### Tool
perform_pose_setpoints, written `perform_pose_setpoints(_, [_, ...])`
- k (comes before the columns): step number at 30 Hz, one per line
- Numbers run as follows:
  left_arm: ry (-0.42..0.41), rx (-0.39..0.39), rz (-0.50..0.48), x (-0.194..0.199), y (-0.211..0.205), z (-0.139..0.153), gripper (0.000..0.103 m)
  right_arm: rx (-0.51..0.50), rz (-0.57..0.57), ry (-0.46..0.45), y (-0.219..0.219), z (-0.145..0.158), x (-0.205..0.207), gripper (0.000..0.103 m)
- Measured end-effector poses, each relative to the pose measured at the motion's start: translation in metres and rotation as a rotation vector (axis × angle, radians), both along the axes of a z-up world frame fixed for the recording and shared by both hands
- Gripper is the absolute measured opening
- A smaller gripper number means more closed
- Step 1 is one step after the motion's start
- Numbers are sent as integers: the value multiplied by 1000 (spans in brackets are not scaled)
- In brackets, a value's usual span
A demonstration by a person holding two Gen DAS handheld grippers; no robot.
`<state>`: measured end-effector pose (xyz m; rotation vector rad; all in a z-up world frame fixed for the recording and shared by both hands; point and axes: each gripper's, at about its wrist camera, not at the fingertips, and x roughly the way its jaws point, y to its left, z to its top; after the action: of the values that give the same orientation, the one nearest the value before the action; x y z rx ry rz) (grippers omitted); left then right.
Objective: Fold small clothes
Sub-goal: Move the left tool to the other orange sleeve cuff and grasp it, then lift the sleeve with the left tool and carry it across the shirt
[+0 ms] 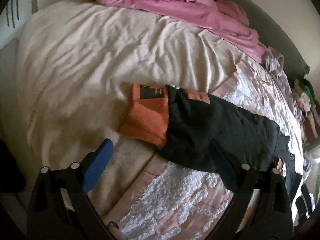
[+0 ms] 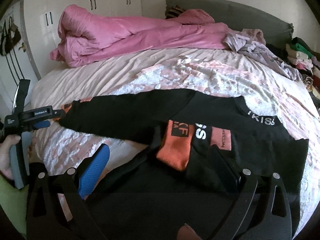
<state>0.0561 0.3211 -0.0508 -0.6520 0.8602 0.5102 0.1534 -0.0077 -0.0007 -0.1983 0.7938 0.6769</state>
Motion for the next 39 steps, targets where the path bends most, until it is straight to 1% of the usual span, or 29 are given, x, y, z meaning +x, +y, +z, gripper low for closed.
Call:
perform_pose_setpoints(3, [-7,-21,15,3,2,-6,72,7,-1,8,-1,-4,1,98])
perform_pose_setpoints(6, [-6,-24,20,10,2,-10,70,18,-8,19,-3,-7,4,98])
perform_pose_setpoints(10, [1,12,29,24,-1,-14,69,34,-26,33,-11,-10,7,98])
perform_pose_setpoints(11, [3,21,31,26,-1,-15,62,37,-32,34,-14,-11,8,98])
perform_pose_setpoints(12, [4,35,34,30,-1,-15,47,39,-37,36,-16,-12,8,98])
perform_pose_setpoints(13, [-2,45,32,33,-2,-14,39,41,-45,41,-19,-13,9,98])
perform_pose_setpoints(14, [-7,45,27,35,-2,-15,26,44,-52,44,-22,-13,10,98])
perform_pose_setpoints(15, [-19,38,13,38,-3,-14,18,47,-57,46,-24,-13,11,98])
perform_pose_setpoints(17, [-83,58,-21,36,-8,-5,8,57,-75,48,-31,-14,13,98])
perform_pose_setpoints(19, [-121,85,-52,35,-16,6,8,71,-93,53,-40,-14,16,98])
perform_pose_setpoints(20, [-152,82,-70,32,-20,14,8,76,-104,55,-44,-14,17,98])
perform_pose_setpoints(23, [-210,85,-113,29,-33,33,8,100,-140,65,-57,-15,20,98])
perform_pose_setpoints(26, [-269,104,-184,30,-61,59,8,117,-175,65,-72,-13,20,98])
perform_pose_setpoints(30, [-329,109,-278,39,-99,87,8,115,-226,25,-94,-7,15,98])
perform_pose_setpoints(35, [-375,128,-386,49,-149,110,8,118,-309,14,-127,-3,13,99])
perform_pose_setpoints(39, [-377,132,-478,64,-192,117,7,131,-380,10,-157,-2,11,99])
